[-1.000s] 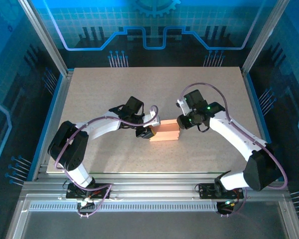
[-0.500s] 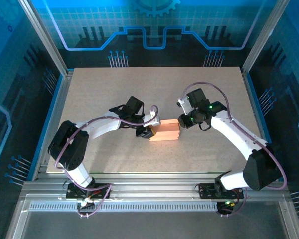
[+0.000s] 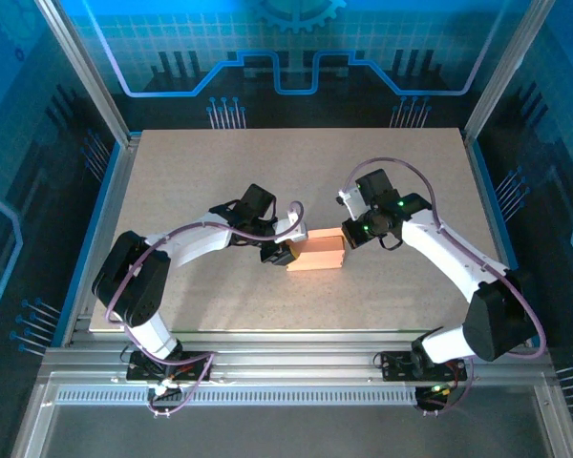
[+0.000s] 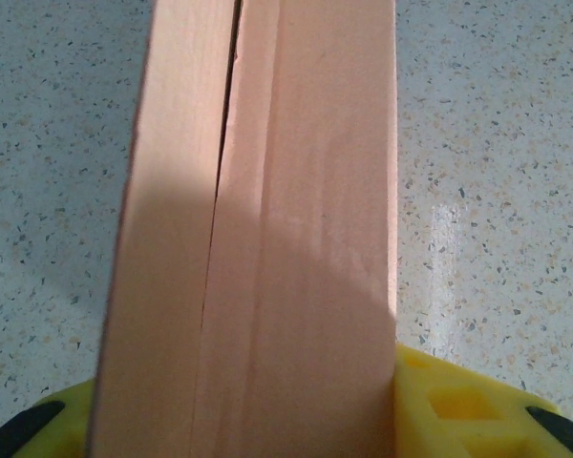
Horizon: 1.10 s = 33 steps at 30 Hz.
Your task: Fold the paper box
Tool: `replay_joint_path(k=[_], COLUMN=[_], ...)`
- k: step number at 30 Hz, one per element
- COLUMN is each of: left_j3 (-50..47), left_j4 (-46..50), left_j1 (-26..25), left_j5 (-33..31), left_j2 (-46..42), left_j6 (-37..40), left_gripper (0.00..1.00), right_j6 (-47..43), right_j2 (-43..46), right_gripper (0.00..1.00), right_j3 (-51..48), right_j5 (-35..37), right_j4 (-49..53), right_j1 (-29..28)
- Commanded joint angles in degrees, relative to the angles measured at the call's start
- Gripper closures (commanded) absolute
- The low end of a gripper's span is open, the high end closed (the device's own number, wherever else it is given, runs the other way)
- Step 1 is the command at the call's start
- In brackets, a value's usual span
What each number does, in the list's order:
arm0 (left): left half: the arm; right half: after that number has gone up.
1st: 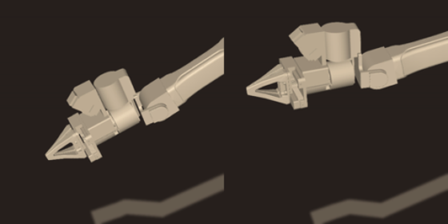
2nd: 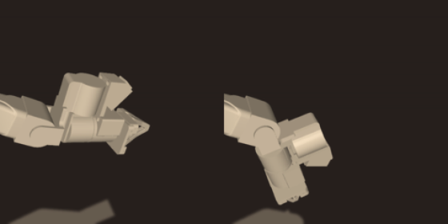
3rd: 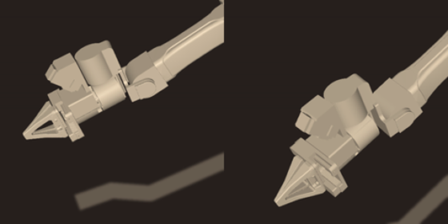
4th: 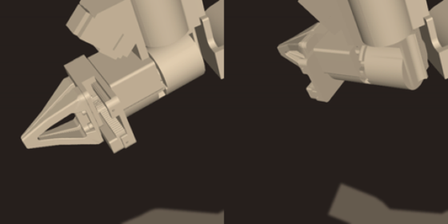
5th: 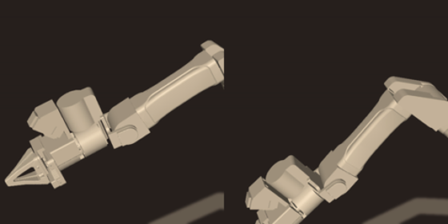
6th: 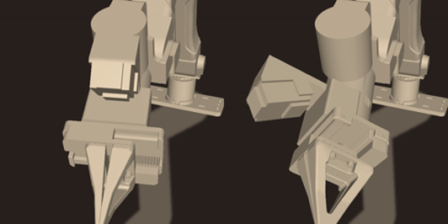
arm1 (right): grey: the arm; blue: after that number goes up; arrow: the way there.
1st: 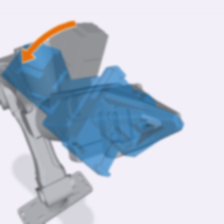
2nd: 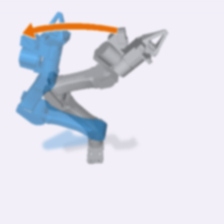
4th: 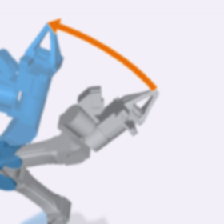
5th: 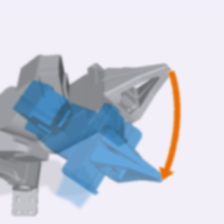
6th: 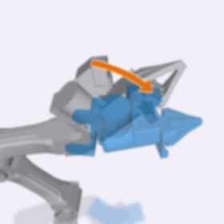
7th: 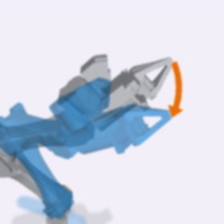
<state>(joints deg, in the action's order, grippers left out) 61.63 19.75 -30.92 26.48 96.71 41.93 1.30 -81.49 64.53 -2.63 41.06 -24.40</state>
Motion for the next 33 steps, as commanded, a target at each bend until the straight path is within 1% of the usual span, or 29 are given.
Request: replay_joint_path(k=[1,5,8,11,14,15,17,20,23,27,33], left_j3=[0.51,0.82,1.21,1.47,1.8,1.72,1.75,2.0,1.99,2.01,2.0], left_j4=[5.44,5.39,5.75,5.98,6.45,6.49,6.62,6.71,6.53,6.61,6.63], left_j1=[-0.49,-0.59,-0.59,-0.74,-0.84,-0.91,-1.14,-1.22,-1.38,-1.51,-1.69], left_j5=[-0.73,-0.96,-1.03,-1.17,-1.34,-1.59,-1.72,-2.12,-2.44,-2.88,-3.36], left_j2=[1.81,1.78,1.96,2.21,2.6,2.59,2.68,2.96,3.14,3.36,3.6], left_j6=[-0.08,-0.92,-1.55,-1.59,-1.57,-1.63,-1.6,-1.66,-1.6,-1.49,-1.43], left_gripper=[0.66,0.66,0.66,0.66,0.66,0.66,0.66,0.67,0.67,0.66,0.66], right_j6=[1.07,5.81,10.53,15.32,16.79,17.83,19.54,21.97,24.36,27.96,35.11], right_j2=[-0.51,0.09,0.7,1.31,1.95,2.04,2.41,2.49,1.13,-0.14,-1.48], right_gripper=[1.0,1.0,1.0,1.0,1.0,1.0,1.0,1.0,1.0,1.0,1.0], right_j3=[0.32,0.07,-0.27,-1.3,-2.27,-2.37,-2.52,-2.17,0.05,1.9,1.12], right_j5=[-0.9,1.85,6.92,10.45,14.98,16.81,18.15,19.14,19.61,18.23,16.66], right_j4=[0.07,-1.27,-2.46,-4.23,-5.66,-5.35,-4.97,-4.03,-0.73,1.23,0.52], right_j1=[0.13,-2.18,-5.1,-7.31,-9.93,-10.37,-10.53,-10.5,-10.27,-10.23,-10.79])
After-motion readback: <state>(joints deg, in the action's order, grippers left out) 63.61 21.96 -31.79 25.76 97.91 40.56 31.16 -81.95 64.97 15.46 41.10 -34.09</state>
